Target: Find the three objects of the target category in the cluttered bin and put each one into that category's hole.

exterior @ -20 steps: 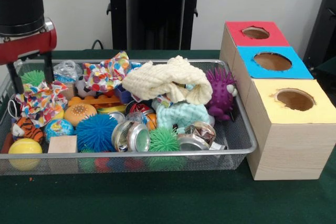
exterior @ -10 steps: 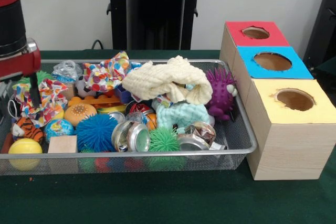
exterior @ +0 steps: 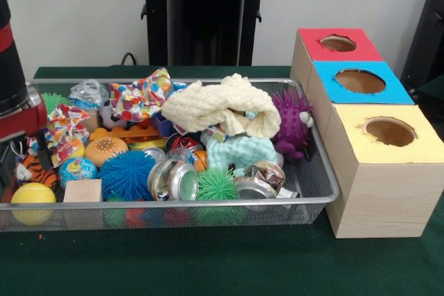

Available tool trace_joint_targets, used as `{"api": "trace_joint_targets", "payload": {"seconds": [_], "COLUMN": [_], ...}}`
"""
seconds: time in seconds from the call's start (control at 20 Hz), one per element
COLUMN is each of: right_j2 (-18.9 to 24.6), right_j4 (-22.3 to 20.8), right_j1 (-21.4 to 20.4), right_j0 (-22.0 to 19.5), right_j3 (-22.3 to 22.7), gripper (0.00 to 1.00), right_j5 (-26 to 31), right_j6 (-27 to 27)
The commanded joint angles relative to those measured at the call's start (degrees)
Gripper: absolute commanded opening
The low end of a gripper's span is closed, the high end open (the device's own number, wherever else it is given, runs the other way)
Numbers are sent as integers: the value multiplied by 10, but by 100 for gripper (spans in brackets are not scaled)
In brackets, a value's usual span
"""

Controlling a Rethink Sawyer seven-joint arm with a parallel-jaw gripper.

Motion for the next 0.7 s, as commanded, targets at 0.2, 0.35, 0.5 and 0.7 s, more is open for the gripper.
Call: {"api": "trace_joint_targets", "payload": {"seconds": [0.2,0.35,0.5,0.7], "right_j2": [-4,-17,-26,-39], "right_j4": [-43,-47,-49,-60], "right_j1": [79,82,83,82], "right_j0": [22,27,26,31], "right_j3": [-55,-62,-60,-67], "gripper": [100,100,100,100], "right_j5": [21,39,43,44], "right_j6": [-177,-172,-170,-175]}}
